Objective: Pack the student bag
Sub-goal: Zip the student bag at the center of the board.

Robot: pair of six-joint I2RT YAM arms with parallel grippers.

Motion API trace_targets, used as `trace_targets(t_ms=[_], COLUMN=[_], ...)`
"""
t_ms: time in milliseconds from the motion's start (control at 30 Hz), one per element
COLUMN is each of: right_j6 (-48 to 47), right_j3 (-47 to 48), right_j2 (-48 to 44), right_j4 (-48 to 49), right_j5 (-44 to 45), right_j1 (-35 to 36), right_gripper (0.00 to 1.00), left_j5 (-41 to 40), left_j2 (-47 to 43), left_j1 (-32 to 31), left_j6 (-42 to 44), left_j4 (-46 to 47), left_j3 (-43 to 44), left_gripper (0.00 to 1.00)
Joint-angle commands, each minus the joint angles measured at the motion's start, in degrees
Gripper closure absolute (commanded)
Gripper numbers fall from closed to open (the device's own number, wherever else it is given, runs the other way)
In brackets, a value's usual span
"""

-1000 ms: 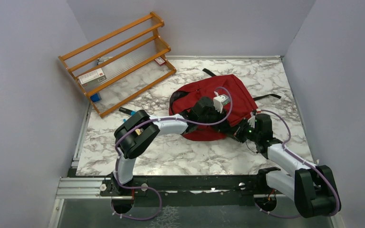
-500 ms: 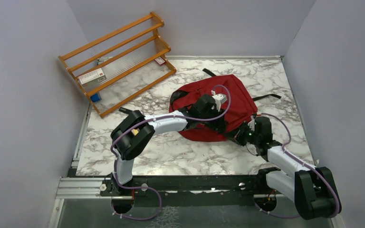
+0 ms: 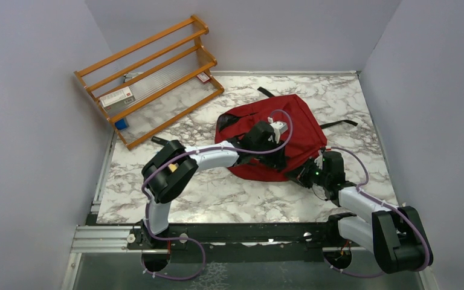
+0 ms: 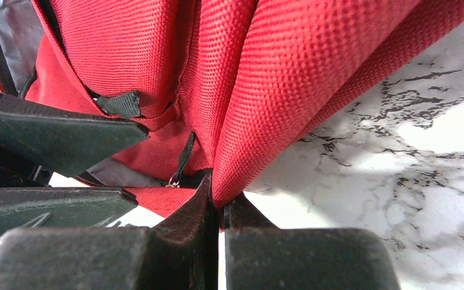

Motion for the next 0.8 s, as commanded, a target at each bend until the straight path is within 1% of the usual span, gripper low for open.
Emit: trace_targets(t_ms=[0,233,433,767], right_j6=[-1.22,-1.14,-1.1,-1.14], right_j3=[-1.34,-1.51,-1.51,-1.42], right_j2=[0.89,1.32,1.17,1.29], right_j4=[0.4,0.85,0.67,0.66], right_j5=[-0.03,-0.15,-0.22,-0.38], right_j1=[0.5,0.48,0.48,0.52], right_gripper=[0.99,0.99,0.99,0.99], left_j5=[0.03,1.74,1.91,3.72], left_j2=[2.16,4.57,6.32,8.06], left_j1=[0.35,0.26,0.18,-1.5], left_j6=[5.78,9.44,10.59,11.58], left_j4=[-3.95,-7.12,-8.93,-9.27], left_j3=[2.48,4.18,4.82,6.04], left_gripper=[0.51,0.51,0.51,0.51])
